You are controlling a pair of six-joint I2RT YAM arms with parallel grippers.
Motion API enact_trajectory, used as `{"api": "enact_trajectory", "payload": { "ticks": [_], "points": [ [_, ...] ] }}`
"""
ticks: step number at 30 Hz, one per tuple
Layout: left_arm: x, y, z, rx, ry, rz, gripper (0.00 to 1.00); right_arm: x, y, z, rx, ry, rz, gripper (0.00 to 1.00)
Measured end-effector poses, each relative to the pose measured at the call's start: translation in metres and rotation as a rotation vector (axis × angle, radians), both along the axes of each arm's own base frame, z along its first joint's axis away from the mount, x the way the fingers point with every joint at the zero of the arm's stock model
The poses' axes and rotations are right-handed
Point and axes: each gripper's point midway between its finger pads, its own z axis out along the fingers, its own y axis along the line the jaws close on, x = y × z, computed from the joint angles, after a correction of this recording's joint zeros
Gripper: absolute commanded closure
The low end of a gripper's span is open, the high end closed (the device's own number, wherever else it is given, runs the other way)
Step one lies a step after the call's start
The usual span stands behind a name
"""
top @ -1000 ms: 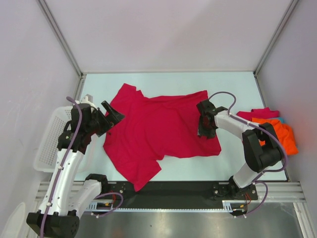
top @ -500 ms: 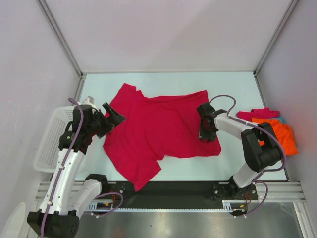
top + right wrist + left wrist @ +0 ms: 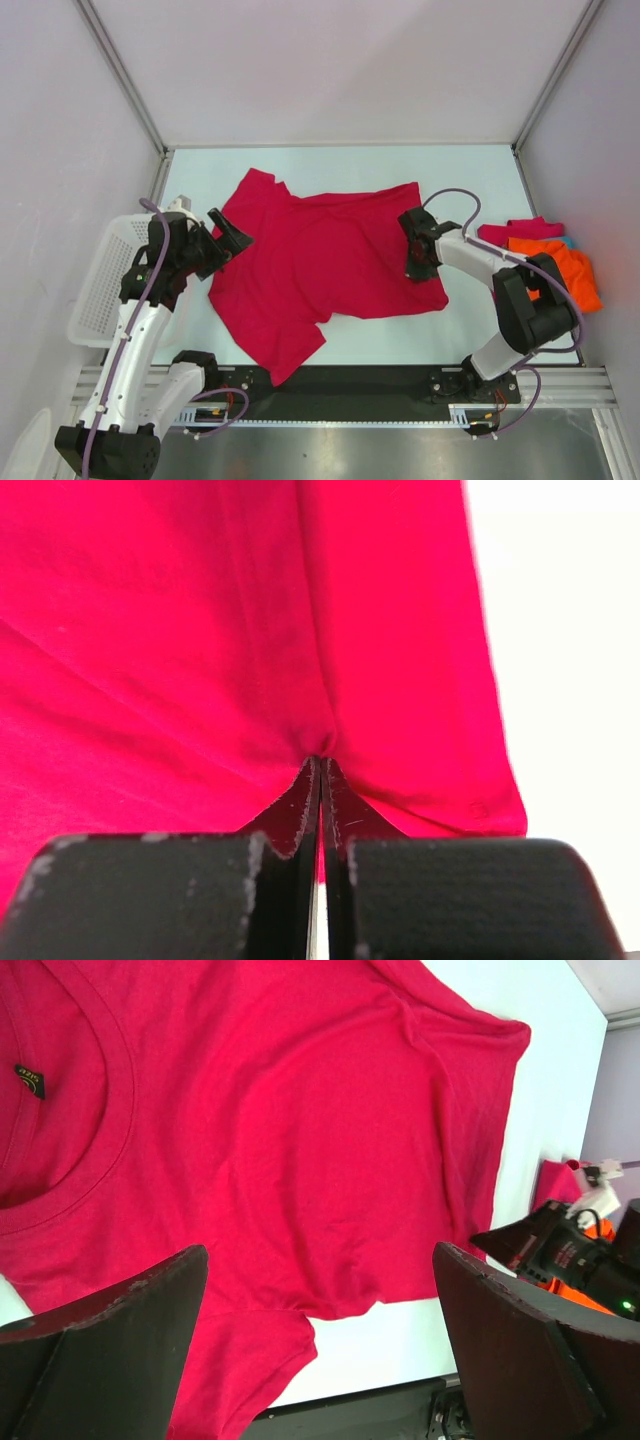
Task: Fold and stack the t-shirts
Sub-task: Flatten out the tshirt
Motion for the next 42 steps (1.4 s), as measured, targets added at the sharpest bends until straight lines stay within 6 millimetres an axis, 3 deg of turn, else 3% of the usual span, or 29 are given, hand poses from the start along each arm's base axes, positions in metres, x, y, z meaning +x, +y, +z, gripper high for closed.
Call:
{"api": "enact_trajectory", "payload": {
  "ticks": [11, 23, 29, 40, 42],
  "points": [
    [0.000, -0.002, 0.000, -0.005, 0.000, -0.008, 0.00, 0.013, -0.025, 0.059, -0.074, -0.236, -0.109, 1.00],
    [-0.001, -0.003, 0.000, 0.001, -0.004, -0.029, 0.00, 0.003, -0.041, 0.033, -0.170, -0.124, -0.137, 1.00],
    [-0.002, -0.004, 0.000, 0.004, -0.006, -0.039, 0.00, 0.007, -0.048, 0.029, -0.195, -0.108, -0.159, 1.00],
    [-0.002, -0.006, -0.002, 0.005, -0.001, -0.063, 0.00, 0.017, -0.080, 0.020, -0.167, -0.048, -0.274, 1.00],
    [-0.003, -0.006, -0.002, 0.004, -0.001, -0.064, 0.01, 0.023, -0.077, 0.016, -0.154, -0.029, -0.271, 0.93]
  ]
}}
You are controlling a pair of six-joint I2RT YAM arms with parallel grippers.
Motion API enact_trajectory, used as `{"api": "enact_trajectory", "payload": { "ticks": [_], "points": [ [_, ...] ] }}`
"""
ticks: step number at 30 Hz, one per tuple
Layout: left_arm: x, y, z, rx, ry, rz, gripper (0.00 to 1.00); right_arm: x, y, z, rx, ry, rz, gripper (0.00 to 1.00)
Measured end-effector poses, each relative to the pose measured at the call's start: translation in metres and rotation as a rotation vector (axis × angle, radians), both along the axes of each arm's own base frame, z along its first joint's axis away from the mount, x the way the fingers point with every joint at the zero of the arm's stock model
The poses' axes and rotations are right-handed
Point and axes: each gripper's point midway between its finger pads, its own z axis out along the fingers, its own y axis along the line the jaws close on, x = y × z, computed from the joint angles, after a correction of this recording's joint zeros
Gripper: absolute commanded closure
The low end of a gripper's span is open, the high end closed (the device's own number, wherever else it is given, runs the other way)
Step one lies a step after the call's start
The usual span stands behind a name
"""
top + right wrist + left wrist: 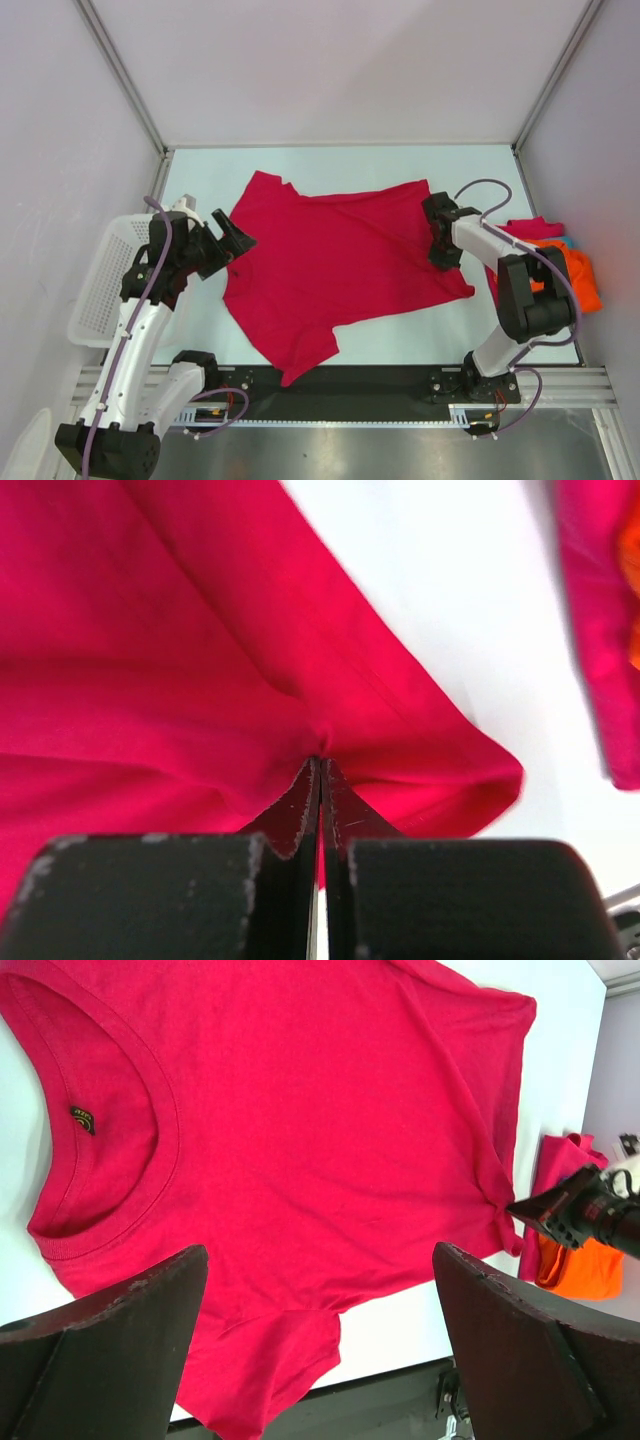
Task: Fold and stack the t-shirts
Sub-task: Flatten out the tshirt
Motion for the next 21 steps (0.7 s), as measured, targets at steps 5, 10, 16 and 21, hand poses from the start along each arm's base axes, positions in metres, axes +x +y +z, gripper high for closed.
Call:
{"api": "enact_trajectory", "payload": {
  "ticks": [5, 10, 16, 21],
  "points": [
    [0.000, 0.000, -0.001, -0.001, 0.004, -0.002, 0.00, 0.010, 0.011, -0.009, 0.046, 0.037, 0.023, 0.68],
    [0.001, -0.001, -0.003, -0.004, 0.014, -0.005, 0.01, 0.037, 0.021, 0.013, 0.074, -0.011, 0.056, 0.65],
    [0.002, -0.003, -0.006, -0.011, 0.029, -0.016, 0.00, 0.111, 0.037, 0.055, 0.096, -0.145, 0.077, 0.63],
    [0.003, -0.002, -0.006, -0.011, 0.029, -0.012, 0.00, 0.155, 0.047, 0.055, 0.100, -0.168, 0.089, 0.63]
  ]
}}
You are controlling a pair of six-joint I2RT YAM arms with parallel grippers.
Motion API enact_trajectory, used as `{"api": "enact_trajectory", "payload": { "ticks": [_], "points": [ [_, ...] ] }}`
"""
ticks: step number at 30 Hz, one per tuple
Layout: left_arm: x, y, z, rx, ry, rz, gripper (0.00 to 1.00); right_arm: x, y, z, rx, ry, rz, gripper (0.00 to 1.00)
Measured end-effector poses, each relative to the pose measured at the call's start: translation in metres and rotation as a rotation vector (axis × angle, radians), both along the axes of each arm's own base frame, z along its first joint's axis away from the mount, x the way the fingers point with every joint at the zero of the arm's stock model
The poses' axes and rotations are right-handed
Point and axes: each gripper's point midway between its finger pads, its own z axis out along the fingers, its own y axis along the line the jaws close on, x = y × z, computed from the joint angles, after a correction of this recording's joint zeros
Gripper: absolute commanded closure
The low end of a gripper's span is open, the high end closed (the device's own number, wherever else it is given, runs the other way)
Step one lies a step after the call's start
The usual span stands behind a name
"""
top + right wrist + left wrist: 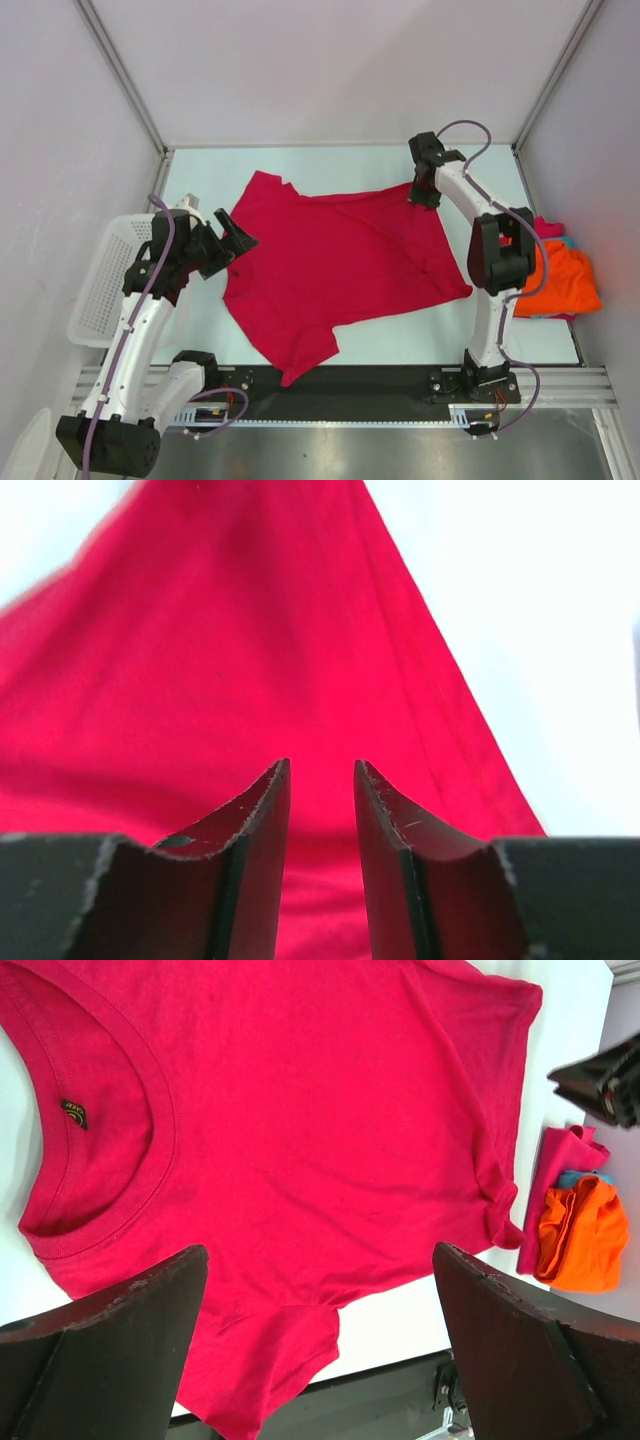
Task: Fold and stack the t-shirts
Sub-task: Flatten out the tshirt
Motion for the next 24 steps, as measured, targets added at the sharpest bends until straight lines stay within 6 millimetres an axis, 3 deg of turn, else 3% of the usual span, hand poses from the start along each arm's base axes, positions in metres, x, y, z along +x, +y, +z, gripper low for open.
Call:
{"api": "enact_trajectory", "payload": {
  "ticks": [6, 14, 16, 18, 24],
  "points": [
    [0.002, 0.002, -0.004, 0.008, 0.012, 0.002, 0.00, 0.055, 0.011, -0.029, -0.012, 0.015, 0.017, 0.60],
    [0.006, 0.005, -0.007, 0.021, 0.028, 0.003, 0.00, 0.091, 0.006, -0.066, -0.025, 0.046, 0.016, 0.62],
    [0.008, 0.005, -0.007, 0.022, 0.033, 0.003, 0.00, 0.099, -0.002, -0.068, -0.020, 0.041, 0.003, 0.73],
    [0.009, 0.005, -0.009, 0.023, 0.041, 0.004, 0.01, 0.105, -0.011, -0.069, -0.018, 0.036, -0.008, 1.00],
    [0.013, 0.005, -0.016, 0.029, 0.072, 0.007, 0.01, 0.118, -0.034, -0.072, 0.007, 0.023, -0.042, 1.00]
  ]
}}
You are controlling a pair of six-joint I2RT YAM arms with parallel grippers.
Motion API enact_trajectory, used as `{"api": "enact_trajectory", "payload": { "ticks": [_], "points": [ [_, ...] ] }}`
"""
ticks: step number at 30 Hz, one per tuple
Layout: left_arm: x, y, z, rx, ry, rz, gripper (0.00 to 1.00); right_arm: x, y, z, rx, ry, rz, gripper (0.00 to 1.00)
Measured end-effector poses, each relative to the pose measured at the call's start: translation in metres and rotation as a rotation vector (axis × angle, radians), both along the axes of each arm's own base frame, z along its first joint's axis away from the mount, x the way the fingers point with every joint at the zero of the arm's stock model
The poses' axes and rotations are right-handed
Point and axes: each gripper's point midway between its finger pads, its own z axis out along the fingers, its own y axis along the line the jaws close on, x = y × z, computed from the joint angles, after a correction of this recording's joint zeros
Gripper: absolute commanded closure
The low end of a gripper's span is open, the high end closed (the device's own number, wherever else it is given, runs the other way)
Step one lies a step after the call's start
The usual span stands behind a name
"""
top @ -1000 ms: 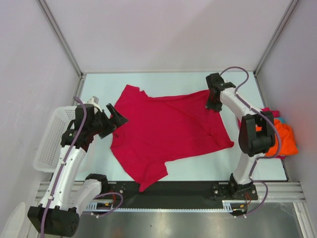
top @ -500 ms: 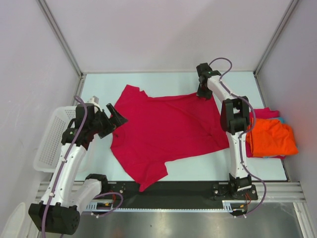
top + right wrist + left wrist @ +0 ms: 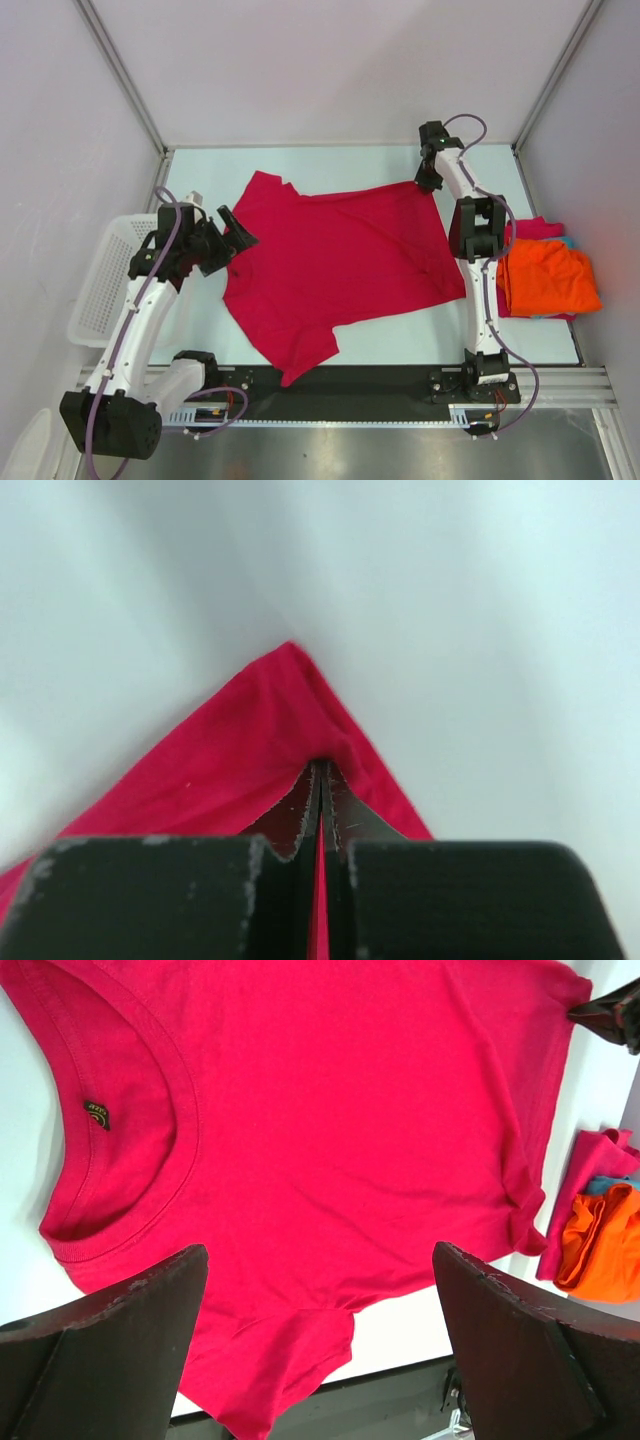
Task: Fold and stack the t-shirts
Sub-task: Flatten out the tshirt
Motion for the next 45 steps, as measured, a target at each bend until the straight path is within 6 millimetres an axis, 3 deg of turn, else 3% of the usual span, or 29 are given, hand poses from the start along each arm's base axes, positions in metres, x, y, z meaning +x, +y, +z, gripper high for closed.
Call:
{"api": "enact_trajectory", "payload": {
  "ticks": [13, 22, 26, 30, 45],
  "points": [
    [0.002, 0.002, -0.006, 0.016, 0.015, -0.008, 0.00, 0.012, -0.010, 0.005, -0.026, -0.041, -0.003, 1.00],
    [0.003, 0.005, -0.006, 0.022, 0.014, -0.003, 0.00, 0.043, -0.028, 0.025, -0.030, -0.143, -0.035, 1.00],
    [0.004, 0.008, -0.007, 0.026, 0.012, 0.001, 0.00, 0.041, -0.043, 0.016, -0.011, -0.125, -0.059, 0.88],
    [0.004, 0.008, -0.006, 0.025, 0.012, 0.003, 0.01, 0.034, -0.052, 0.000, -0.002, -0.090, -0.075, 0.84],
    [0.003, 0.007, -0.006, 0.020, 0.011, -0.002, 0.00, 0.015, -0.029, 0.000, 0.001, -0.044, -0.023, 0.77]
  ]
}}
